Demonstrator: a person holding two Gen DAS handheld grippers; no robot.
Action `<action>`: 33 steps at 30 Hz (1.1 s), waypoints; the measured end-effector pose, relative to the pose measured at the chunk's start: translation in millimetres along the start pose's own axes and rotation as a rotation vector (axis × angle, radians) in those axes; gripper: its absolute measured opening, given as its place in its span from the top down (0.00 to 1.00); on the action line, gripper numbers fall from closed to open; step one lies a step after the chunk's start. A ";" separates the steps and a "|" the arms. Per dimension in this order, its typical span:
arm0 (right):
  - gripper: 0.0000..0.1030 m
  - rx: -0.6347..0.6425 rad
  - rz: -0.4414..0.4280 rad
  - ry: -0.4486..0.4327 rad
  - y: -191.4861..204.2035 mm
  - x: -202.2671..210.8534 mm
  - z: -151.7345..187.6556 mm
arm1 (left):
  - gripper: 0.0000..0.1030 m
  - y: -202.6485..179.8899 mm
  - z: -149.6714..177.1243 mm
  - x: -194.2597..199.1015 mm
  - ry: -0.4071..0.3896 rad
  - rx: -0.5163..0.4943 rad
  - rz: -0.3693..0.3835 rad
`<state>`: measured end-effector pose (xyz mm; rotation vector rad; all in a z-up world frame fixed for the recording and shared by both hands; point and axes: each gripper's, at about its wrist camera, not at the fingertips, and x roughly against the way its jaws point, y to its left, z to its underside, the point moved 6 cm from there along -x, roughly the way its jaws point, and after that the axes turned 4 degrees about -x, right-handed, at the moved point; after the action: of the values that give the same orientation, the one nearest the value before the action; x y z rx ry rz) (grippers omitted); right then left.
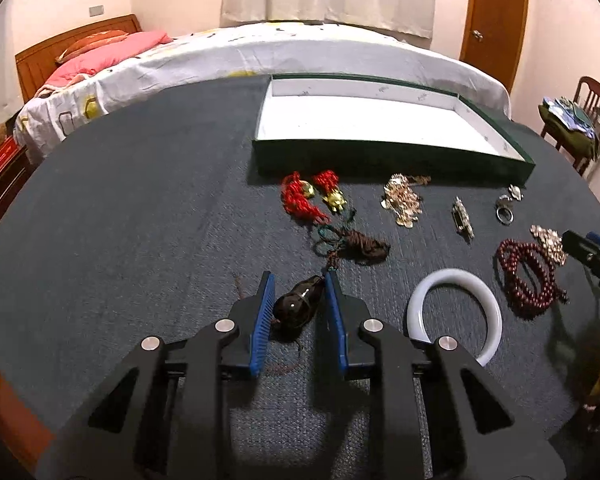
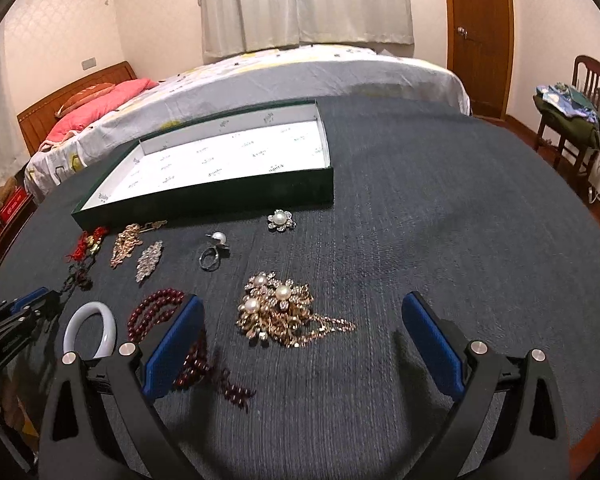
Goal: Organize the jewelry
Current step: 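Grasp the black gourd pendant with the left tool while the right tool grasps the gold pearl brooch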
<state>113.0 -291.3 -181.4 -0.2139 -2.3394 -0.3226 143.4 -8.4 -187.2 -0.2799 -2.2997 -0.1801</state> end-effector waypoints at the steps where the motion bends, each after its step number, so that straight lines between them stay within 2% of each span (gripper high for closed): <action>1: 0.08 0.002 0.002 0.007 -0.1 -3.5 -0.7 | 0.75 1.1 -0.4 0.0 0.002 0.004 -0.001; 2: 0.08 0.006 0.004 0.012 0.4 -6.2 -1.1 | 0.75 2.0 -0.8 -0.6 0.006 0.008 -0.003; 3: 0.15 0.011 0.005 0.015 1.2 -8.4 -1.2 | 0.75 2.9 -0.6 -1.1 0.010 0.011 -0.006; 4: 0.31 0.021 0.009 0.030 2.1 -12.1 -0.4 | 0.75 3.7 -0.3 -1.5 0.012 0.014 -0.007; 6: 0.39 0.025 0.005 0.050 3.1 -16.7 0.4 | 0.75 5.0 0.0 -2.0 0.015 0.020 -0.009; 15: 0.39 0.073 0.017 0.063 10.9 -18.8 1.2 | 0.75 -1.2 -3.2 10.2 -0.006 0.018 0.010; 17: 0.48 0.097 0.014 0.058 14.5 -17.7 2.8 | 0.75 -1.1 -3.0 12.6 -0.009 0.019 0.012; 19: 0.64 0.116 0.002 0.057 19.2 -16.6 4.4 | 0.75 0.1 -2.2 14.0 -0.007 0.024 0.009; 33: 0.68 0.075 -0.034 0.031 15.1 0.2 5.4 | 0.75 -1.9 -11.7 34.0 -0.054 0.027 0.005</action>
<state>113.0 -275.4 -182.4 -0.1319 -2.3215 -0.2523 128.8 -7.9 -154.3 -0.2800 -2.3532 -0.1397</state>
